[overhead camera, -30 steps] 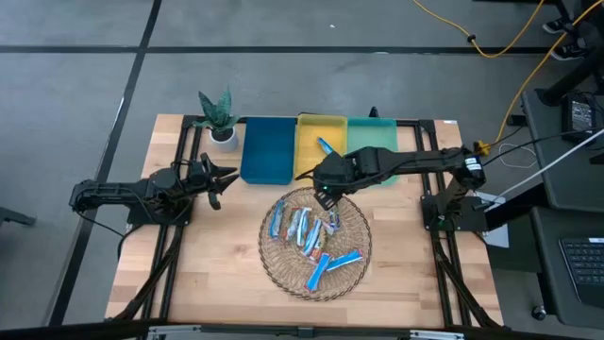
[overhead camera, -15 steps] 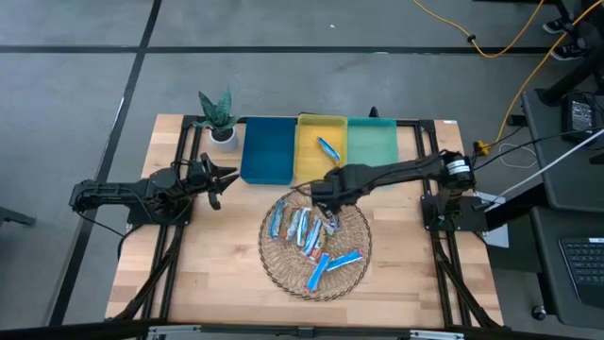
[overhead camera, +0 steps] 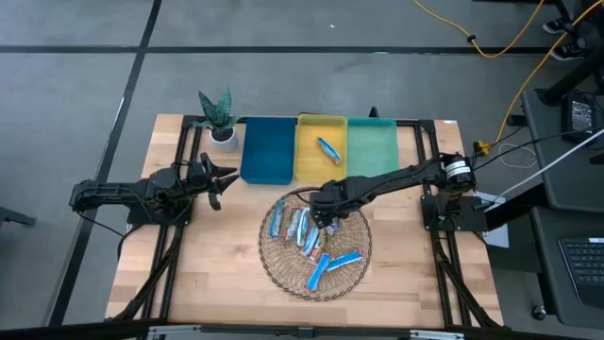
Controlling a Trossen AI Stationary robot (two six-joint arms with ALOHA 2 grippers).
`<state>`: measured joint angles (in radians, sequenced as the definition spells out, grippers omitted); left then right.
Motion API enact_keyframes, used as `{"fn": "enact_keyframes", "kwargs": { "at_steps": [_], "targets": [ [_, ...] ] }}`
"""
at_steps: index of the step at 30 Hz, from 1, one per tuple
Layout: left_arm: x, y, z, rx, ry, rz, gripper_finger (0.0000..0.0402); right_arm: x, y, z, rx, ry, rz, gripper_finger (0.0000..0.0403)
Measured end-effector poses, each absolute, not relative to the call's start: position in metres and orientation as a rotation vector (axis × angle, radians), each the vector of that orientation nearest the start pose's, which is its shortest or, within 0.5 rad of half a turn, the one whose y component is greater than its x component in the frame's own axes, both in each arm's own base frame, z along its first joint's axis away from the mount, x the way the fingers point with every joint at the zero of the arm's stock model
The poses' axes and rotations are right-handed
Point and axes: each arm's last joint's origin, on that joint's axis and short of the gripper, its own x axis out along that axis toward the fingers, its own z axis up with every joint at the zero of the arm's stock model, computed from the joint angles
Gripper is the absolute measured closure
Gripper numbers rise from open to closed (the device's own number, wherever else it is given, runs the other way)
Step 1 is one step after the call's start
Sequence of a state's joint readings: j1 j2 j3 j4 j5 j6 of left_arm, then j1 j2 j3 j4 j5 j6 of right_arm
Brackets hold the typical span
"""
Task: Pick and place Granola Bars by type
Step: Put the blue granola bar into the light blue bin
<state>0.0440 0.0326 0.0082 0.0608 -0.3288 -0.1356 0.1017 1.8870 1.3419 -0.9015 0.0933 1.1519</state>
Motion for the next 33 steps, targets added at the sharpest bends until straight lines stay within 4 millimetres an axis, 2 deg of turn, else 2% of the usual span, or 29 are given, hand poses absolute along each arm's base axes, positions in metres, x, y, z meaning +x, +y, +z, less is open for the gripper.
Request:
{"fn": "enact_keyframes", "kwargs": {
  "at_steps": [11,17,21,33],
  "targets": [
    [0.097,0.013,0.169,-0.139,-0.058,0.352,0.0297,0.348,0.030,0.153,0.872,1.175,-0.803,0.0079],
    [0.097,0.013,0.169,-0.147,-0.059,0.351,0.0297,0.342,0.028,0.147,0.874,1.180,-0.854,0.0090],
    [0.097,0.013,0.169,-0.147,-0.059,0.350,0.0297,0.343,0.026,0.147,0.872,1.172,-0.859,0.0126],
    [0.097,0.013,0.169,-0.147,-0.059,0.350,0.0297,0.343,0.026,0.147,0.873,1.164,-0.859,0.0271]
  ]
}}
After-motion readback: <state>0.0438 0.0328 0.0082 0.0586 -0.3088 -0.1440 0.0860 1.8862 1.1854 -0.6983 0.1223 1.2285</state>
